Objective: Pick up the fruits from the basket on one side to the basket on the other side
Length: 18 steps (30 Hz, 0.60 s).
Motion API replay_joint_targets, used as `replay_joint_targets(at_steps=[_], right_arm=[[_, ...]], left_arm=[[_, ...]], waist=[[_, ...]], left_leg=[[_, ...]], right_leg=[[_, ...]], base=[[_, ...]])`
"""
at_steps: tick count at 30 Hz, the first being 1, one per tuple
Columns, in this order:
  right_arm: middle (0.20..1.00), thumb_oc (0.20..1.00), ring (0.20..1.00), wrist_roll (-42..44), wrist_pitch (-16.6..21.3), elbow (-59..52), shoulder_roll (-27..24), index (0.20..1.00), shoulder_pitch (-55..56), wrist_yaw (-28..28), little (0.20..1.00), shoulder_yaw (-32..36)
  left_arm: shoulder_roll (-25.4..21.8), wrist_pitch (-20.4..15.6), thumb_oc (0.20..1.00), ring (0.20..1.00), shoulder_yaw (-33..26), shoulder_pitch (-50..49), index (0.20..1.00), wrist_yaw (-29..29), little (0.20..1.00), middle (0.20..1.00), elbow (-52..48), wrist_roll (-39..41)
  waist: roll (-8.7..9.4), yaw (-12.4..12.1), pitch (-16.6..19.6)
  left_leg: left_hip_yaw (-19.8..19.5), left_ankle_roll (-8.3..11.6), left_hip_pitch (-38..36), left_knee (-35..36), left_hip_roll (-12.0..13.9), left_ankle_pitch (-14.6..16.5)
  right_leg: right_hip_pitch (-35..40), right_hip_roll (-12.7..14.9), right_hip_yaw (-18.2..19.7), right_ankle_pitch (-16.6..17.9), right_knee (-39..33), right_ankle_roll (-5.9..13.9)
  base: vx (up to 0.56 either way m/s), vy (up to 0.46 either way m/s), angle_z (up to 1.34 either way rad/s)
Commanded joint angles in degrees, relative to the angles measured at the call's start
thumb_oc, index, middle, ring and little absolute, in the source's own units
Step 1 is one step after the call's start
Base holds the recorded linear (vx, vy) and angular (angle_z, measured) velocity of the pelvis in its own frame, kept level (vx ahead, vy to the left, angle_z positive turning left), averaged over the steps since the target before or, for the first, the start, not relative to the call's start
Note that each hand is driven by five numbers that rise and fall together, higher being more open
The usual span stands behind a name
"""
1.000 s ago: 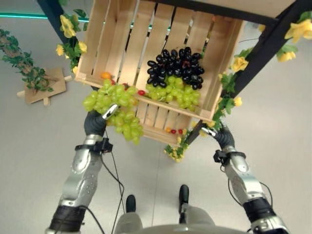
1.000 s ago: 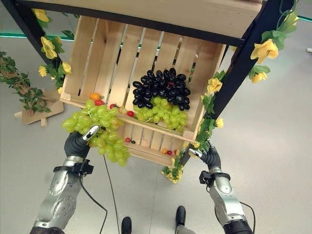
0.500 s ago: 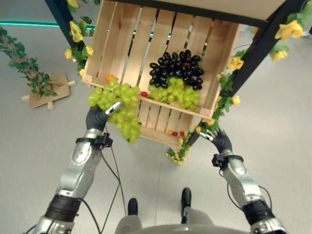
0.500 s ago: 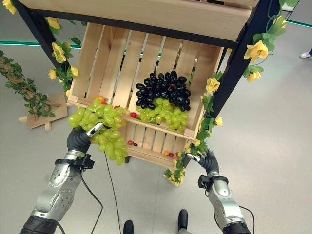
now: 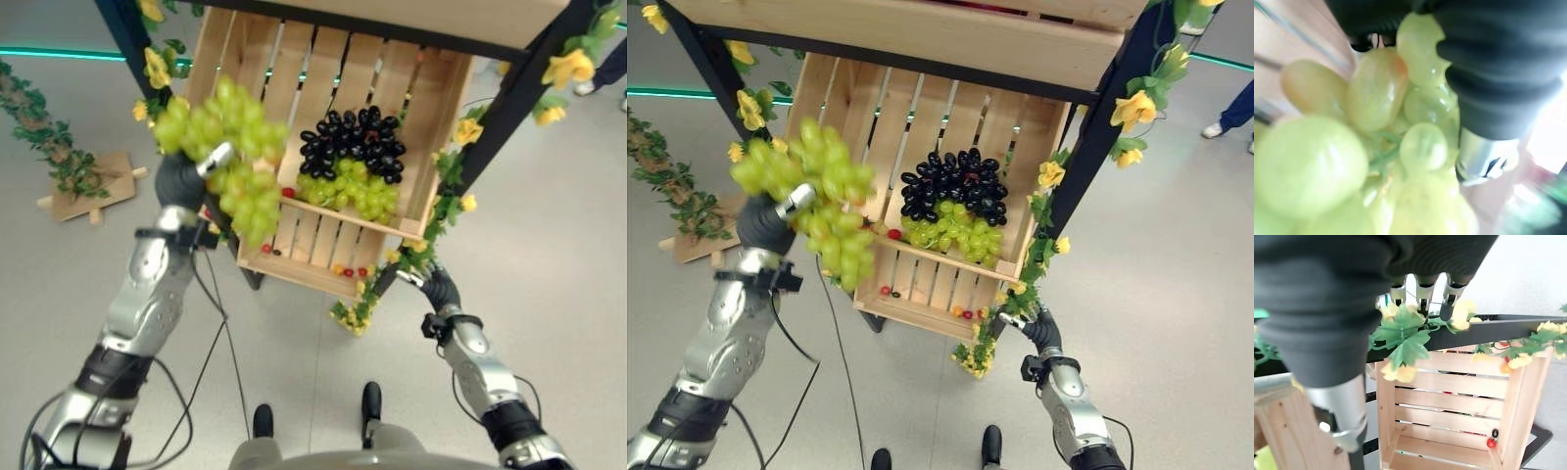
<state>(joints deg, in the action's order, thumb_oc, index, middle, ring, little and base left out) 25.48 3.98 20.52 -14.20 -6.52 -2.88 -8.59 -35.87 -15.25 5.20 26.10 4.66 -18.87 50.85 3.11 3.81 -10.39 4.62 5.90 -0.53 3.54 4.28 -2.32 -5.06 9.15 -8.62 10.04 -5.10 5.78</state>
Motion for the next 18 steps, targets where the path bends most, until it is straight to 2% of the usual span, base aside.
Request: replay_joint_targets(at_steps=[1, 11, 18], right_arm=[[1.0, 1.0, 1.0, 2.0, 1.7, -1.6, -1.8, 1.0, -3.8, 0.9, 1.0, -0.4], [1.0, 1.0, 1.0, 2.5, 1.6, -0.7, -1.9, 1.0, -4.3, 1.5, 1.0, -0.8], [1.0, 1.0, 1.0, 2.5, 1.2, 0.0, -2.2, 1.0, -4.6, 1.4, 1.0, -1.9]], left_arm=[[0.8, -4.0, 0.2, 0.2, -3.2, 4.9, 0.2, -1.3, 0.2, 0.2, -1.9, 2.5], [0.4, -3.9, 0.2, 0.2, -3.8, 3.2, 0.2, -2.9, 0.2, 0.2, -4.4, 4.6], [-3.1, -2.8, 0.2, 0.2, 2.4, 10.8, 0.2, -0.6, 0.2, 0.2, 5.0, 2.3]], waist=[[-2.6, -0.5, 0.9], [-2.23, -1.0, 0.8], [-2.27, -0.2, 0.9]], left_leg=[[-0.1, -1.28, -0.4, -6.1, -0.6, 10.8], [-0.2, -1.44, -0.2, -6.5, -0.8, 11.2], [0.0, -1.46, -0.1, -6.5, -1.0, 11.0]], right_leg=[[4.8, 3.7, -3.4, -14.7, 9.1, 4.13], [4.9, 4.0, -3.7, -14.7, 9.2, 4.17], [4.8, 4.1, -3.3, -14.4, 9.1, 4.4]], base=[[-0.01, 0.006, -0.08], [-0.01, 0.005, 0.01], [0.0, 0.0, 0.0]])
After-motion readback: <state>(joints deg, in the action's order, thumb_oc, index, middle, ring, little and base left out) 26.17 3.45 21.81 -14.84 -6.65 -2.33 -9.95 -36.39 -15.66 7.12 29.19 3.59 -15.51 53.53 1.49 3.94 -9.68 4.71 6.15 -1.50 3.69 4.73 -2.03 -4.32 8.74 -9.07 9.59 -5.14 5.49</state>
